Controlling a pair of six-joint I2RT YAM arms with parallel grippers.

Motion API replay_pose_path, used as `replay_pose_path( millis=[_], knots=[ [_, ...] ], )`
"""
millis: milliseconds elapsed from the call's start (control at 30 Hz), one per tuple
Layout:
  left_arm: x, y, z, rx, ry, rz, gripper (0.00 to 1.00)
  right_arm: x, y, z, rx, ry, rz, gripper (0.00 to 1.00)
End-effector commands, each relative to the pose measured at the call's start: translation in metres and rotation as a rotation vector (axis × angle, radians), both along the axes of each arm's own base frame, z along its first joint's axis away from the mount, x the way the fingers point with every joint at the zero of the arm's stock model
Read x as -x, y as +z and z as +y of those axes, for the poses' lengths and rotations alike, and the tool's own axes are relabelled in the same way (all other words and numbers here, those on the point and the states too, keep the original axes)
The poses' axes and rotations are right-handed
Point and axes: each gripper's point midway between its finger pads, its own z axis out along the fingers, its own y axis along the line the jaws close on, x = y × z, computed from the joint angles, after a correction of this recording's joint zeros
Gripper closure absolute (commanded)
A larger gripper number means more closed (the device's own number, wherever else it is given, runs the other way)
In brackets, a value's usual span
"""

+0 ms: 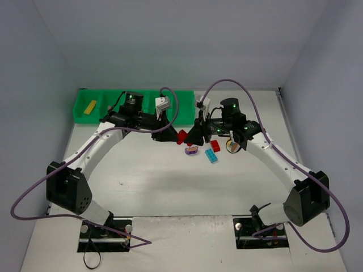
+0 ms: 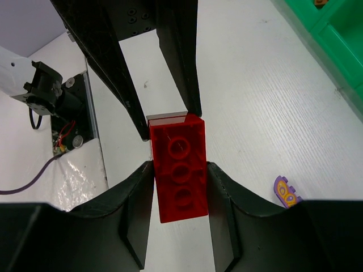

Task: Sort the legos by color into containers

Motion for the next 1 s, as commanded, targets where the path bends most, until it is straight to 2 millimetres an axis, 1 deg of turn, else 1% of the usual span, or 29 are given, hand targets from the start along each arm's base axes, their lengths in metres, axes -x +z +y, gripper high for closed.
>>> replay_pose_path(
  millis=[0,67,167,200,233,300,367,400,433,467,500,533,567,600,633,667,700,767,800,833,867,900,933,967],
  knots=[
    [-0.011,-0.016,0.012,-0.044,0.05,0.027,1.0,-0.025,0.042,-0.013,-0.048,-0.076,-0.144,1.0],
    [-0.013,-0.029,0.016,-0.063,0.075,0.067,1.0,-0.029,0.047,-0.02,-0.048,-0.102,-0.164,1.0],
    [-0.016,-0.04,0.022,-0.091,0.121,0.079,1.0,-0.038,0.049,-0.029,-0.037,-0.149,-0.186,1.0],
    [-0.019,-0.041,0.026,-0.101,0.148,0.074,1.0,-0.045,0.053,-0.032,-0.04,-0.178,-0.188,1.0],
    [-0.019,-0.041,0.026,-0.101,0.149,0.079,1.0,-0.047,0.053,-0.032,-0.043,-0.178,-0.195,1.0],
    [-0.025,-0.042,0.031,-0.109,0.194,0.074,1.0,-0.064,0.055,-0.035,-0.035,-0.265,-0.197,1.0],
    [-0.033,-0.042,0.034,-0.118,0.242,0.053,1.0,-0.085,0.047,-0.036,-0.011,-0.33,-0.189,1.0],
    [-0.035,-0.039,0.036,-0.121,0.276,0.049,1.0,-0.101,0.049,-0.04,0.009,-0.397,-0.209,1.0],
    [-0.041,-0.04,0.041,-0.142,0.32,0.037,1.0,-0.117,0.038,-0.039,0.026,-0.427,-0.206,1.0],
    [-0.044,-0.038,0.044,-0.145,0.363,0.034,1.0,-0.134,0.043,-0.043,0.026,-0.504,-0.232,1.0],
    [-0.048,-0.037,0.047,-0.152,0.402,0.026,1.0,-0.144,0.035,-0.045,0.042,-0.541,-0.213,1.0],
    [-0.056,-0.039,0.054,-0.177,0.465,0.008,1.0,-0.161,0.02,-0.043,0.053,-0.564,-0.2,1.0],
    [-0.058,-0.036,0.058,-0.176,0.498,-0.02,1.0,-0.17,0.017,-0.041,0.055,-0.578,-0.201,1.0],
    [-0.059,-0.035,0.061,-0.171,0.543,0.001,1.0,-0.186,0.024,-0.041,0.051,-0.612,-0.223,1.0],
    [-0.065,-0.034,0.066,-0.177,0.594,-0.021,1.0,-0.201,0.001,-0.036,0.079,-0.622,-0.19,1.0],
    [-0.065,-0.03,0.07,-0.172,0.619,-0.035,1.0,-0.211,-0.003,-0.033,0.084,-0.629,-0.187,1.0],
    [-0.064,-0.032,0.073,-0.176,0.641,-0.027,1.0,-0.229,-0.01,-0.028,0.087,-0.644,-0.18,1.0],
    [-0.064,-0.025,0.078,-0.171,0.677,-0.047,1.0,-0.245,-0.016,-0.02,0.08,-0.655,-0.165,1.0],
    [-0.063,-0.024,0.081,-0.166,0.703,-0.044,1.0,-0.262,-0.04,-0.01,0.099,-0.654,-0.141,1.0],
    [-0.063,-0.024,0.081,-0.166,0.703,-0.044,1.0,-0.266,-0.025,-0.009,0.078,-0.659,-0.165,1.0],
    [-0.062,-0.022,0.083,-0.164,0.714,-0.051,1.0,-0.271,-0.026,-0.003,0.077,-0.656,-0.17,1.0],
    [-0.063,-0.022,0.085,-0.168,0.733,-0.051,1.0,-0.283,-0.031,0.003,0.073,-0.654,-0.175,0.99],
    [-0.062,-0.023,0.087,-0.17,0.745,-0.048,1.0,-0.287,-0.034,0.007,0.075,-0.654,-0.177,0.96],
    [-0.062,-0.021,0.088,-0.166,0.756,-0.051,1.0,-0.292,-0.037,0.01,0.075,-0.654,-0.176,0.84]
  ],
)
